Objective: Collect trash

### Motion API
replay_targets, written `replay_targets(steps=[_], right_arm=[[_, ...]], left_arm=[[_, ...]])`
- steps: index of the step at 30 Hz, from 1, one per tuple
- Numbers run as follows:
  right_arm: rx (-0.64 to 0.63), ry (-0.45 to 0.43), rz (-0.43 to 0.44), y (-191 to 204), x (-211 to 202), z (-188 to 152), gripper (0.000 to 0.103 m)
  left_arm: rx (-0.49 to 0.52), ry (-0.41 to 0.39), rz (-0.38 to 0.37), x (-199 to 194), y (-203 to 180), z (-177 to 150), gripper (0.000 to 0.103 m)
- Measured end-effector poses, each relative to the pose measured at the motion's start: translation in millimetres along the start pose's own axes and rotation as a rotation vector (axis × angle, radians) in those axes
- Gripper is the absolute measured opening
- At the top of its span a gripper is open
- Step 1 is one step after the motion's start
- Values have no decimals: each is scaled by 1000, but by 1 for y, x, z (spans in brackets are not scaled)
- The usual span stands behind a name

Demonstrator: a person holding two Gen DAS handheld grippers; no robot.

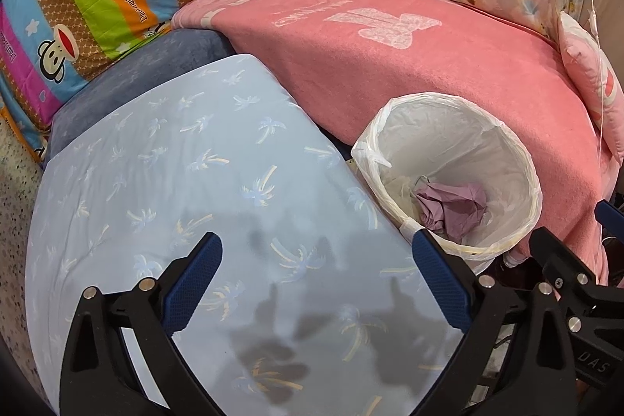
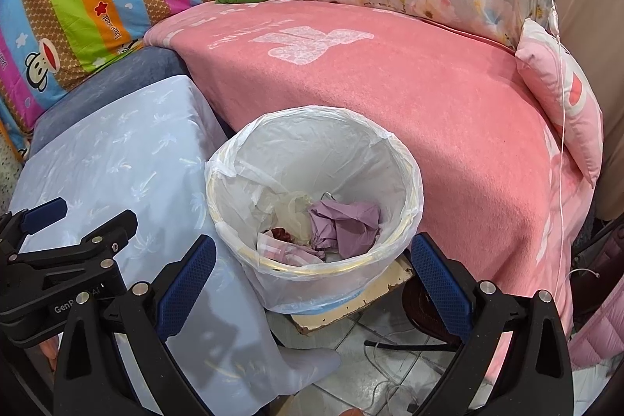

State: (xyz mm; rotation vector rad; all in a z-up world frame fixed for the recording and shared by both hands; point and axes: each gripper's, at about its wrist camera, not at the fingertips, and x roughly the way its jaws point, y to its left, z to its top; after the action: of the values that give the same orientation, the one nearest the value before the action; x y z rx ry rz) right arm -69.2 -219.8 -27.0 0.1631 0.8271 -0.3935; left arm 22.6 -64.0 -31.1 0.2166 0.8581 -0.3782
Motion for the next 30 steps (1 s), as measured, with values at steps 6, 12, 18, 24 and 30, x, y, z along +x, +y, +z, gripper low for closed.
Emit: replay_targets(steps=[6, 12, 18, 24, 30], right_arm=[[0, 0, 0, 0, 1, 0, 98], [2, 3, 1, -1, 2, 0, 98], [2, 2, 1, -2, 2, 0, 98], [1, 2, 1, -2, 2, 0, 98], [3, 5, -1, -2, 2, -2, 98]], left_arm=[[1, 2, 0, 0, 0, -1, 94], [3, 3, 1, 0, 0, -1, 96], [7, 5, -1, 0, -1, -2, 96], [9, 12, -2, 1, -1, -2, 96], [11, 18, -8, 2, -1, -4, 96]])
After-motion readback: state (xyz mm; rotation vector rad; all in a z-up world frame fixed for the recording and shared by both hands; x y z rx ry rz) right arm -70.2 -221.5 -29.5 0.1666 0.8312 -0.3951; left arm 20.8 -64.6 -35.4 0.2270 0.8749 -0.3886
